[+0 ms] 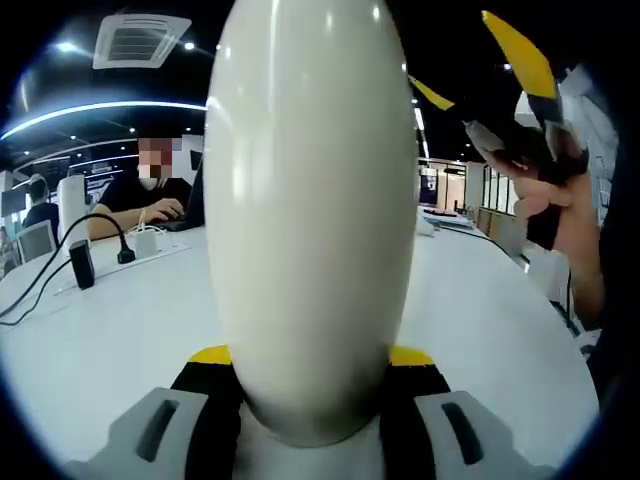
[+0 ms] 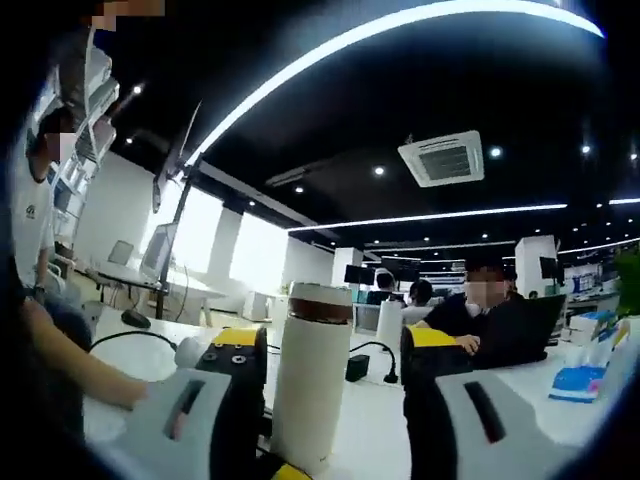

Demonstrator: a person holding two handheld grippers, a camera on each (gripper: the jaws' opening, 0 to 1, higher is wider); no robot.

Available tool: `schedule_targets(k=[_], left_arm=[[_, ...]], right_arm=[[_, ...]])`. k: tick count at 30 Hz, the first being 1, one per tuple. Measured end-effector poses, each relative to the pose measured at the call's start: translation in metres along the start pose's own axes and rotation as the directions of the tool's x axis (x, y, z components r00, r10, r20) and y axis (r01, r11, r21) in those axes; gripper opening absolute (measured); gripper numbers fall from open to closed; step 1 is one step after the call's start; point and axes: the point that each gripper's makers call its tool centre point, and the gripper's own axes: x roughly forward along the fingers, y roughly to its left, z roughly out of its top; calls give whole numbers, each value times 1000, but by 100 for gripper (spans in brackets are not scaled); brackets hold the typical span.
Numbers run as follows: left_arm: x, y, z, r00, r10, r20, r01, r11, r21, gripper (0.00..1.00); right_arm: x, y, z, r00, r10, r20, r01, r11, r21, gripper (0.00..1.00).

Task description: Grasp the water cup twist off the cup lid place the cup lid on the table

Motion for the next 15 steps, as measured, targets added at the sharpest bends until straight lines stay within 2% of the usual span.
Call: schedule_targets(k=[3, 5, 11, 15], left_arm=[[0, 0, 0, 1000, 2, 0, -2, 1000, 0, 55], [0, 1, 0, 1000, 4, 0, -4, 1000, -1, 55], [-1, 0, 0, 1000, 6, 0, -6, 1000, -1, 55], [-1, 0, 0, 1000, 6, 0, -6, 1000, -1, 55]], right_arm=[[6, 3, 5, 998, -65, -1, 65, 996, -63, 56], [14, 5, 11, 994, -109, 5, 109, 984, -139, 55], [38, 3, 19, 990, -139, 11, 140, 981, -138, 51], [55, 1, 11, 990, -140, -17, 138, 984, -112, 51]])
